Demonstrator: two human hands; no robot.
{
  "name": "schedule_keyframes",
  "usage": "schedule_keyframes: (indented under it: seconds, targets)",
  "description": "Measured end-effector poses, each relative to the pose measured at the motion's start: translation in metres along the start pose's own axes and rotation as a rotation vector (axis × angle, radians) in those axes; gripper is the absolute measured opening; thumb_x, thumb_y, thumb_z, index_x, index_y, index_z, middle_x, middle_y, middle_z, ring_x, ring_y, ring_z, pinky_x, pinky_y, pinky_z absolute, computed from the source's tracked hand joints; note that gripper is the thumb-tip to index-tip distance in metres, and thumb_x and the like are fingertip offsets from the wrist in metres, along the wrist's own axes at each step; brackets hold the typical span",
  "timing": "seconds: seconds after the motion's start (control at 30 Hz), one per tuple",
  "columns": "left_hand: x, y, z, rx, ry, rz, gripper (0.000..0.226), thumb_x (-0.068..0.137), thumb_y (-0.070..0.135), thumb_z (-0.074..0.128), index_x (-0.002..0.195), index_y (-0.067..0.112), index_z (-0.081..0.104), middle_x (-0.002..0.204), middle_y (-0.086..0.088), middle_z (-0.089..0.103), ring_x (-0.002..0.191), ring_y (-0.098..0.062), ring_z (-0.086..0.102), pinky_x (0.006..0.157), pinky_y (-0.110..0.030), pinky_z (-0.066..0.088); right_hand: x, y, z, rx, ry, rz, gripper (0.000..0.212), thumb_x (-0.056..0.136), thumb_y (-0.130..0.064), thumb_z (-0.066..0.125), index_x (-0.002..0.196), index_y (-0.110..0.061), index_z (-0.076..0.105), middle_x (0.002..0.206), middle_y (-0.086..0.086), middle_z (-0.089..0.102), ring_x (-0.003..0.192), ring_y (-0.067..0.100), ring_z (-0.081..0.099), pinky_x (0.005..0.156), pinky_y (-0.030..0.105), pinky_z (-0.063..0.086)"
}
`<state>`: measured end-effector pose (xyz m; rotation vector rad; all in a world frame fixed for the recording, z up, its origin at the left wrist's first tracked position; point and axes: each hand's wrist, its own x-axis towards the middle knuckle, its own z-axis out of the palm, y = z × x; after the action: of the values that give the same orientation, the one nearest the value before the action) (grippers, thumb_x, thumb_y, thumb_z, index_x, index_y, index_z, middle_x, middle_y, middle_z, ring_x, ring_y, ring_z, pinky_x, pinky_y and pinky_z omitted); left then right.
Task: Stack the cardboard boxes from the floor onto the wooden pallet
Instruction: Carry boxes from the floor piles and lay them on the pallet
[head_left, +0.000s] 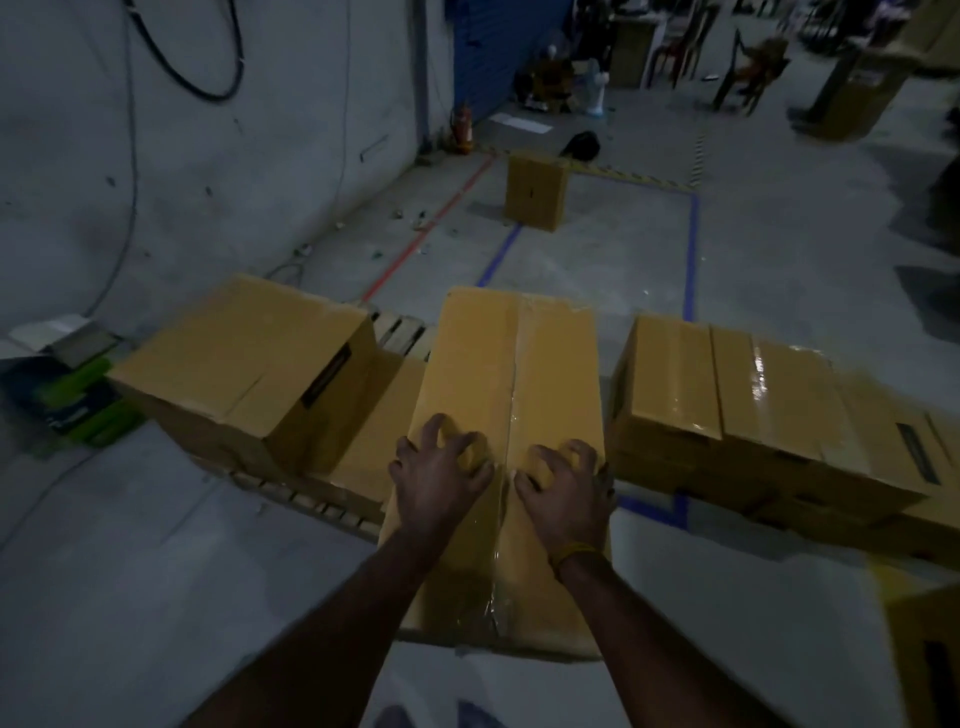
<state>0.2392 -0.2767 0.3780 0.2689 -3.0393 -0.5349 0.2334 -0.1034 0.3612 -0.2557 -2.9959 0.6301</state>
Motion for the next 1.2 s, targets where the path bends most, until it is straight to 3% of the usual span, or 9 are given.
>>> schedule_keyframes:
  seconds: [0.23,0.57,0.93,1.2]
  targets:
    - [0.073,-0.092,-0.034,0.01,-0.039,0.014,0.061,0.082,0.074,0.052,0.137,0.047,0.049,0.157,0.006,0.02,0.137,-0.039,0.031,0.104,-0.056,0.04,0.028,-0.109,0.041,0.037,-0.015,0.018,0.05,0.082,-0.065,0.062,0.126,-0.042,0.064,0.143,-0.005,0.037,0.127,0.033,0.036,0.099,0.056,0.042]
    - [0.195,-0.172,-0.026,0.0,-0.175,0.016,0.063,0.084,0.074,0.051,0.141,0.048,0.042,0.16,0.008,0.01,0.142,-0.039,0.022,0.111,-0.058,0.031,0.114,-0.185,0.139,0.032,-0.045,0.041,0.05,0.082,-0.067,0.059,0.127,-0.045,0.061,0.144,-0.006,0.032,0.129,0.034,0.038,0.098,0.053,0.04]
    - [0.334,-0.261,0.03,0.032,-0.269,-0.002,0.064,0.081,0.076,0.054,0.138,0.048,0.044,0.16,0.009,0.01,0.143,-0.04,0.019,0.111,-0.06,0.031,0.206,-0.248,0.263,0.004,-0.069,0.099,0.048,0.078,-0.065,0.066,0.12,-0.042,0.066,0.139,0.002,0.04,0.122,0.04,0.043,0.086,0.053,0.045]
    - [0.408,-0.36,0.121,0.039,-0.301,0.046,0.072,0.076,0.085,0.034,0.137,0.049,0.049,0.161,0.01,0.012,0.144,-0.04,0.019,0.109,-0.061,0.031,0.236,-0.275,0.408,-0.009,-0.125,0.183,0.053,0.079,-0.067,0.064,0.127,-0.045,0.06,0.146,0.0,0.032,0.133,0.046,0.037,0.097,0.061,0.042]
